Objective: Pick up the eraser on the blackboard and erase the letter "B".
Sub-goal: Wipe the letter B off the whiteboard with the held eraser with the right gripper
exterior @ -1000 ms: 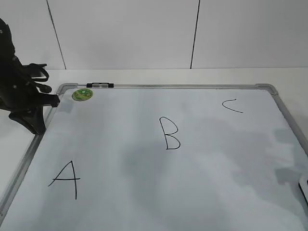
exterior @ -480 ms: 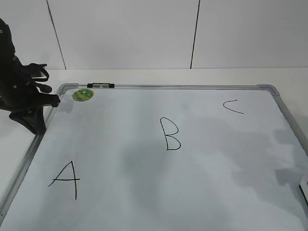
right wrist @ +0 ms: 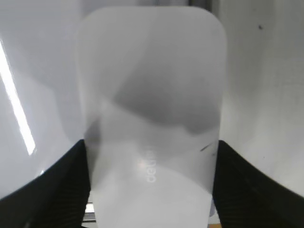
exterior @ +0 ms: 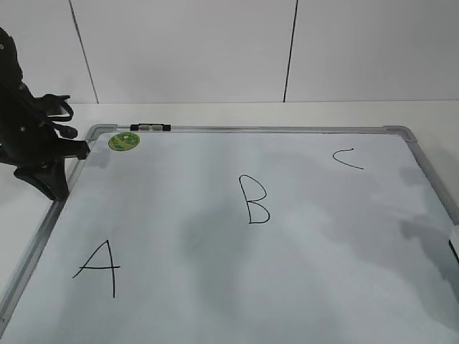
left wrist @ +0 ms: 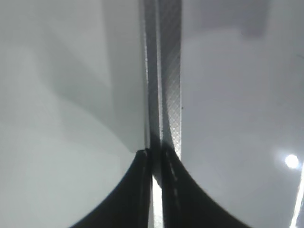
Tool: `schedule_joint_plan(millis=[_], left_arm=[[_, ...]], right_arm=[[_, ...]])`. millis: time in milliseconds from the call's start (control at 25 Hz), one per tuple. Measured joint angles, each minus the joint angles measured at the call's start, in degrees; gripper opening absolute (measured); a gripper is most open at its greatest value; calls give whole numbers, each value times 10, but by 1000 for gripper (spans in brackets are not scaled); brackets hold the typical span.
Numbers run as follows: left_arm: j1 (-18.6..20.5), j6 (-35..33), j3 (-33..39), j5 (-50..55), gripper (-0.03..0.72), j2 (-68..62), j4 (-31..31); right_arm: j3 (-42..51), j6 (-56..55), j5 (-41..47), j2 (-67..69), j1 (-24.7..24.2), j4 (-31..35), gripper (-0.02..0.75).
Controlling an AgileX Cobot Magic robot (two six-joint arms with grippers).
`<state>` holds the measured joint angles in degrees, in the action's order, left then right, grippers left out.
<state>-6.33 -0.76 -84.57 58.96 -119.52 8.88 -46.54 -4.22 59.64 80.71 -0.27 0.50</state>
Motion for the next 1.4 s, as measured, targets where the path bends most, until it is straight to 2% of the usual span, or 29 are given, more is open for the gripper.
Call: schedule_joint_plan(millis=[240,400,800,1000,1400], left_arm=[[0,0,0,0,20,0,4],[0,0,0,0,20,0,4],[0,0,0,4,19,0,8],[0,0,0,4,19,0,8],[0,0,-1,7,19,0,10]], right_arm=[[-70,-1,33,4,1,33,534],[-142,-1,67,39,22,37,534],[-333,-13,101,208,145,35,534],[-425,-14,101,294,187,27,534],[-528,-15,101,417,202,23,534]])
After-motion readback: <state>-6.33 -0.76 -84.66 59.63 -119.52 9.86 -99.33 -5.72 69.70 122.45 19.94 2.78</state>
